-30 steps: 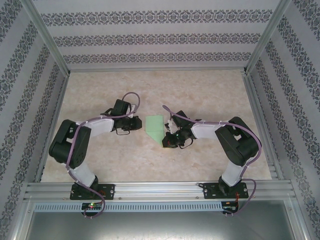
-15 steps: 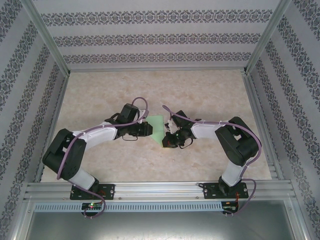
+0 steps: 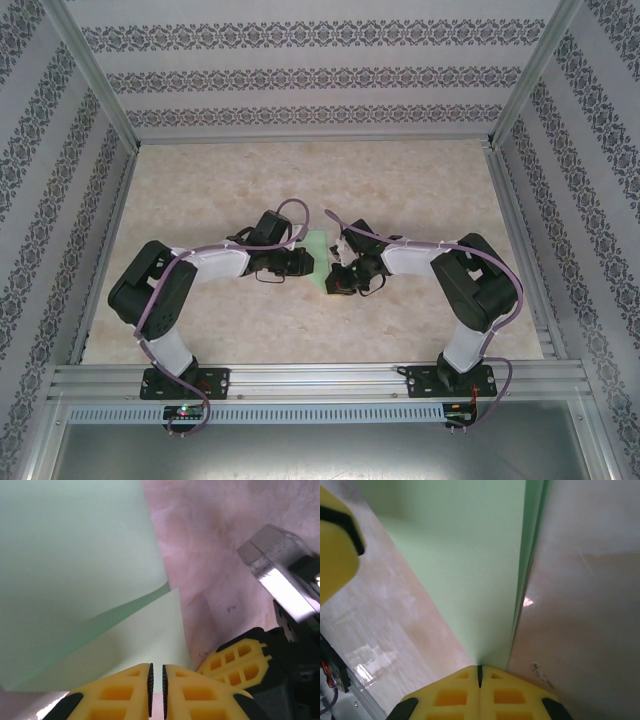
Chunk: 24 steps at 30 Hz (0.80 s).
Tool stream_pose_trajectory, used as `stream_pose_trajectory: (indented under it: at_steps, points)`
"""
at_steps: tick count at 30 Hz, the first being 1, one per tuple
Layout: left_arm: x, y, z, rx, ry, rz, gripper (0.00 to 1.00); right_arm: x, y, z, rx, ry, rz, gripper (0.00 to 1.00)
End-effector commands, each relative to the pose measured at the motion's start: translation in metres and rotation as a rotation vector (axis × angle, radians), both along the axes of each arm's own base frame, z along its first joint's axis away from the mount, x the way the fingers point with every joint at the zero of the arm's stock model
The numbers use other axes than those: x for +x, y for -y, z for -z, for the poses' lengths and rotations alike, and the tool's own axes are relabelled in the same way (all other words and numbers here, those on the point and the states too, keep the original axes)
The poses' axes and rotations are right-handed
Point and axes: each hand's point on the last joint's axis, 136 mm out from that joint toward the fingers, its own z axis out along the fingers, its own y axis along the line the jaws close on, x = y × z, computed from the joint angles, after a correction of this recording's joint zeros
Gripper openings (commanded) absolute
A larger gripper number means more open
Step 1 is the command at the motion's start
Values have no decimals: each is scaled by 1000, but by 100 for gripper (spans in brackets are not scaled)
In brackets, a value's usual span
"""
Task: Fold a paper plane with a square sheet of paper (fold left side to right side)
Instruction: Third fold the triangle at the center of the table.
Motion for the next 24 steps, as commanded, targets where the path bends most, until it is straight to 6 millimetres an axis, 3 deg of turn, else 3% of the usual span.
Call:
stream_pose_trajectory:
  at_steps: [1,13,19,24]
  points:
    - [6,11,2,-13,9,12,16,-7,22,20,-135,-23,12,0]
    - [5,-2,40,90,-42,-26,15,-8,18,7,-99,0,4,0]
    - [2,-5,42,101,-48,-26,15,-5,17,-22,-55,56,8,0]
    - [1,-5,40,98,-44,-24,15,3,0,-41,41,77,22,0]
